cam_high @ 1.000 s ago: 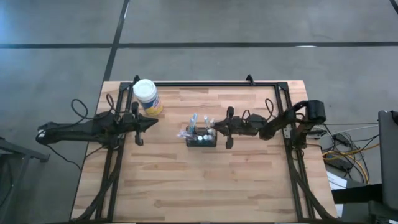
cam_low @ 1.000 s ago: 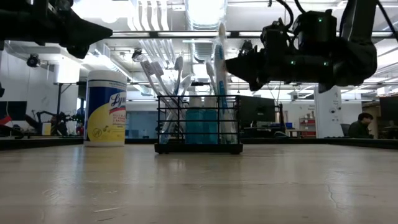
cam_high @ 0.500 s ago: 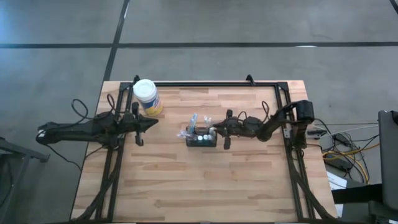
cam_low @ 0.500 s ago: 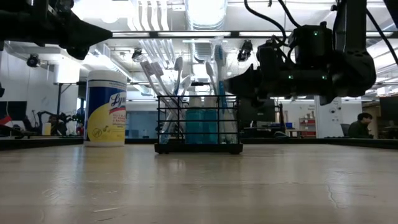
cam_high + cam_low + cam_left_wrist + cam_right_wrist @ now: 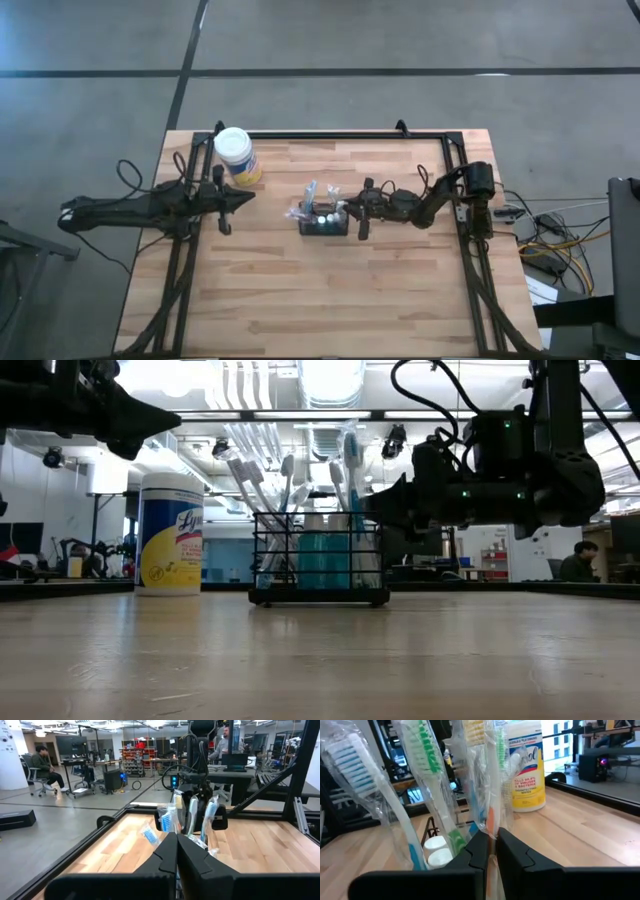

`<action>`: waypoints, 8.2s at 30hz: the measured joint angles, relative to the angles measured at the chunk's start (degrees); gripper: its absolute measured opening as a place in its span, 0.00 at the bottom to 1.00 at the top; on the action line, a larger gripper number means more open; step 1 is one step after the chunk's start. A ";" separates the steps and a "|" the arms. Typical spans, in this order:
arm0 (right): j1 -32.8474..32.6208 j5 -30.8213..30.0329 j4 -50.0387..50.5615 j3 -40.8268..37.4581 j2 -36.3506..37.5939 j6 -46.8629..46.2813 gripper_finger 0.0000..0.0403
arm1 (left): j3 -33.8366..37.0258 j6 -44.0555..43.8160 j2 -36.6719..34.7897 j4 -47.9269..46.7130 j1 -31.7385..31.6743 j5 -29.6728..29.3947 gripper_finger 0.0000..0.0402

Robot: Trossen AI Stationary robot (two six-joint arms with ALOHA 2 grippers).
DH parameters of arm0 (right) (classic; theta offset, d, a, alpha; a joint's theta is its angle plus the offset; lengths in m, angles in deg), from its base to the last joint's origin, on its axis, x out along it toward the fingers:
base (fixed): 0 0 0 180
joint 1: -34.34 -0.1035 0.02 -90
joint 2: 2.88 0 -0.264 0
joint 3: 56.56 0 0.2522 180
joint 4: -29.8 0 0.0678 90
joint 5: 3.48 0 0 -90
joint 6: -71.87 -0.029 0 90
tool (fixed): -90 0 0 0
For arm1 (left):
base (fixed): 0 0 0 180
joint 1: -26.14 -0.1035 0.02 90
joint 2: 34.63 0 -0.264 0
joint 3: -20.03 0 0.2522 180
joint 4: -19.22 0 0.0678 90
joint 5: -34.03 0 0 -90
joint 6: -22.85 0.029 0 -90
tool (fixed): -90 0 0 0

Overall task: Pick & Place toothbrushing station
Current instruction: Put the orange toothbrush into the wire organizer, then return to Home Position

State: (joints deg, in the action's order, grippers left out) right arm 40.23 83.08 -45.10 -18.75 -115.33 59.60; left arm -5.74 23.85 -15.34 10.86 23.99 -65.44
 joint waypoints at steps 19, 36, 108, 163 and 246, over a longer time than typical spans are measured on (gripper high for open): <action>-1.77 1.73 7.06 -0.22 7.53 -0.83 0.39 | -0.07 -0.96 -0.02 0.03 -0.02 -0.05 0.01; -1.77 -0.11 23.14 -0.31 22.59 2.68 0.44 | -0.15 -1.05 -0.02 0.02 -0.02 -0.05 0.02; -3.23 3.47 74.91 10.80 61.91 19.76 0.04 | -24.27 17.41 25.65 -7.31 -0.79 10.21 0.00; 7.43 6.21 57.12 -23.56 86.89 7.38 0.02 | 9.47 8.55 -3.87 14.17 -21.02 25.46 0.00; 7.23 6.20 81.94 -23.54 112.30 6.63 0.02 | 11.65 4.85 -19.26 -2.36 -22.56 30.53 0.03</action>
State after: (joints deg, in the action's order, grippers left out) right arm 47.46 89.28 36.84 -42.29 -3.03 66.22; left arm 5.91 28.70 -34.60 8.50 1.43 -34.91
